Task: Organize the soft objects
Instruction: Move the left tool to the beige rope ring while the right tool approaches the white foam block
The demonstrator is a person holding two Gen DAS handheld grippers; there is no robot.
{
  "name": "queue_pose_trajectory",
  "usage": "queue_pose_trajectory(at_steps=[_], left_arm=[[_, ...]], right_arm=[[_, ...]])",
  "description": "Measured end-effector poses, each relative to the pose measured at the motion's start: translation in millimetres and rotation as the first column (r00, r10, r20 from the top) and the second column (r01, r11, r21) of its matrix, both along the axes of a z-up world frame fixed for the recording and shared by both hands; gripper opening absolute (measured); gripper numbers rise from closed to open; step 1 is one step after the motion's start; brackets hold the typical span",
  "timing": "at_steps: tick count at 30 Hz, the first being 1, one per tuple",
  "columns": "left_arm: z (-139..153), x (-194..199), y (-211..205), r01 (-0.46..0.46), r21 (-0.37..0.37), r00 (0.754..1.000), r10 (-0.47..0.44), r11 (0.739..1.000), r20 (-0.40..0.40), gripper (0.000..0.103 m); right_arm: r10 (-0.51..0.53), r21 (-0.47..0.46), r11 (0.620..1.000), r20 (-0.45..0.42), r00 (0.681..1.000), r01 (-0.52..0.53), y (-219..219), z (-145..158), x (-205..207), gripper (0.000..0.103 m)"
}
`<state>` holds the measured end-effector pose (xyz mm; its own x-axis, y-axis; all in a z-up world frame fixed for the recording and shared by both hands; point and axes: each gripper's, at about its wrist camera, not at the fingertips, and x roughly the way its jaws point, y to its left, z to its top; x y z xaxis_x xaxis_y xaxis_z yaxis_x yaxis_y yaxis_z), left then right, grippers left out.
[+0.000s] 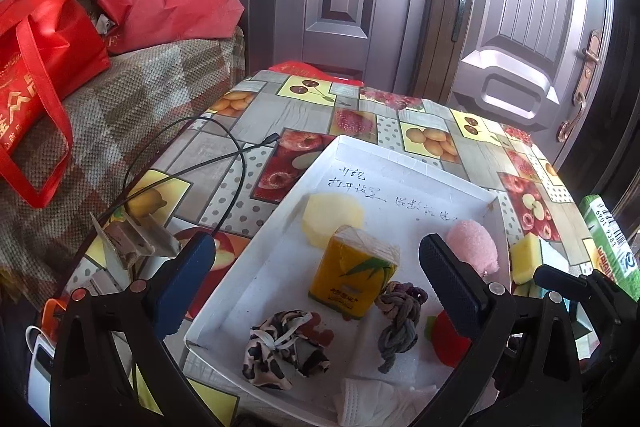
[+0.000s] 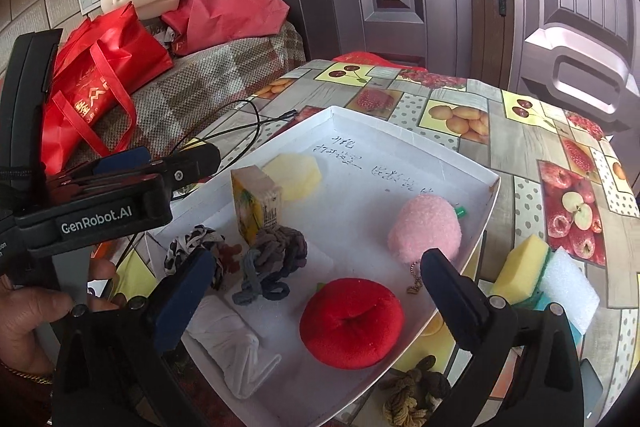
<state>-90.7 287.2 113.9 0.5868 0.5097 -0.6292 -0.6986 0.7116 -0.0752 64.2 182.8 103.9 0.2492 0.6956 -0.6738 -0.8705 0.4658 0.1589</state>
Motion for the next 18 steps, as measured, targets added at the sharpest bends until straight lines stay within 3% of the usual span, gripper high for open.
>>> queue_pose_trajectory(at_steps=[4,11,18], left_arm=[[5.6,-1.3,-14.8,0.026,0.037,0.999,-0.025,0.999,-0.022,0.103],[10.5,-1.5,-38.1,0.092,0.034,0.995,-0.092,0.995,-0.025,0.103],[11.9,9.0,-69.8,0.186,0.029,0.982,-0.185,0.982,-0.045,0.103]], right_arm=[[-0.017,-0.002,1.000,0.019,1.000,0.017,-13.8,5.7,-5.8,0.103],[-0.093,0.004,0.996,0.017,0.995,0.093,-49.8,10.5,-4.3,0.103],[-0.262,0.007,0.965,-0.032,0.964,0.263,-121.2,1.1,11.4,0.103]])
